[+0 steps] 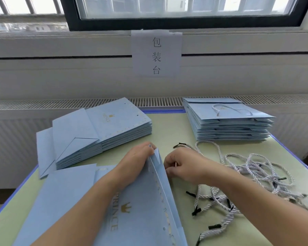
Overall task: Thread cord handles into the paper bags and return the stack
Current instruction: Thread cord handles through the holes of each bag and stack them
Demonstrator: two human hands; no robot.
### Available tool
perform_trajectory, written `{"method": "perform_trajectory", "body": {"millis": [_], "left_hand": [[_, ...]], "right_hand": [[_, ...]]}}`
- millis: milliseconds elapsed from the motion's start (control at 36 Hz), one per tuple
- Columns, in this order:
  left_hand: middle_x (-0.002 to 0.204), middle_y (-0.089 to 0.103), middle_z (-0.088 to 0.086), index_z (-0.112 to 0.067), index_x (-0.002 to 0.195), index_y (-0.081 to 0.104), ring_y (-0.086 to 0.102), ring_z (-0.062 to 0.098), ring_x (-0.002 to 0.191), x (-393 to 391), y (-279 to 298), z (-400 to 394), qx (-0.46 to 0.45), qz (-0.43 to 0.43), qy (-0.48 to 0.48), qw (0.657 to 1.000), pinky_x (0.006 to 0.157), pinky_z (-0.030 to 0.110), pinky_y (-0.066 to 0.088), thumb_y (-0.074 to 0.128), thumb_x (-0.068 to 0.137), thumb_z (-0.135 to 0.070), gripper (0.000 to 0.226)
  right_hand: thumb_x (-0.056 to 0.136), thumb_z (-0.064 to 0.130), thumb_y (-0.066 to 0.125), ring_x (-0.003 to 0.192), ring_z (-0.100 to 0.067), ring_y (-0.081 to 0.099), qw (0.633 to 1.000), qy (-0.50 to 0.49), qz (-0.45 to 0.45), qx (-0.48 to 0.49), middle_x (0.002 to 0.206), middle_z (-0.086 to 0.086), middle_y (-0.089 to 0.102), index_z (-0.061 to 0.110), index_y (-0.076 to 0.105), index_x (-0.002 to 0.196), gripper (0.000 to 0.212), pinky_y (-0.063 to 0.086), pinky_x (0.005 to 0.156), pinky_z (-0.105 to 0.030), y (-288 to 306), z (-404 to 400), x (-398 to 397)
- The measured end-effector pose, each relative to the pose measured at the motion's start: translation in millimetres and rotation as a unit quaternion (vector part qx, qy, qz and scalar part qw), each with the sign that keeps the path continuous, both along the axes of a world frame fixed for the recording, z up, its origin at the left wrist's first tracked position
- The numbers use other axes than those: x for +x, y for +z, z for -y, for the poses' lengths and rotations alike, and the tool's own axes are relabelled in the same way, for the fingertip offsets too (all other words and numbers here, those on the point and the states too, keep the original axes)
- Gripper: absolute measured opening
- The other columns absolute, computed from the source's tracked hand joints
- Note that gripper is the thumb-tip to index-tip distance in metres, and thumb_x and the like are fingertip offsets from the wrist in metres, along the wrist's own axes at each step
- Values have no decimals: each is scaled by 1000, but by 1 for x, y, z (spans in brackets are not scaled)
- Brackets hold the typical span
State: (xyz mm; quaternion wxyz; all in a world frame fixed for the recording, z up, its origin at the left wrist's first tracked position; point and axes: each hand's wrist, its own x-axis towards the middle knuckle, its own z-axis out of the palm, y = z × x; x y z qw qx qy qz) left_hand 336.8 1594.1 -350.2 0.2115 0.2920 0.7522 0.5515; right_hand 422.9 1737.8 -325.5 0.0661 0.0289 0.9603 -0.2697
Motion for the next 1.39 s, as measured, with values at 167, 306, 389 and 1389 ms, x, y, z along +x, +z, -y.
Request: {"method": "perform_trajectory", "body": {"millis": [167, 306, 389, 1389], "left_hand": [[75, 51, 8, 1, 84, 52, 46, 20, 70, 0, 5, 5, -7, 32, -21, 999, 68, 35, 37, 39, 68, -31, 38], [71, 55, 2, -12, 82, 57, 48, 15, 64, 0, 9, 6, -8, 55, -39, 998, 59, 25, 41, 39, 63, -26, 30], [71, 55, 0, -14, 81, 58, 48, 16, 67, 0, 10, 5, 0, 52, -46, 998, 61, 27, 39, 39, 62, -23, 28], [67, 61, -4, -10, 87, 58, 56, 9, 61, -8, 9, 5, 39, 91, -64, 993, 59, 20, 45, 40, 53, -9, 38]], "right_hand": [[86, 9, 58, 57, -9, 36, 992, 2, -7, -122, 57, 8, 44, 20, 57, 60, 29, 31, 56, -27, -4, -1, -5], [89, 8, 58, 48, -2, 33, 986, 34, -9, -162, 51, 12, 41, 20, 58, 63, 29, 28, 49, -18, -10, -1, -3], [90, 8, 58, 58, -5, 38, 983, 48, -21, -177, 63, 6, 49, 11, 69, 78, 16, 32, 56, -24, -14, -2, -3], [91, -3, 55, 58, -13, 53, 925, -14, -31, -378, 71, -10, 61, 8, 52, 93, 11, 42, 51, -18, -20, 10, 2]]}}
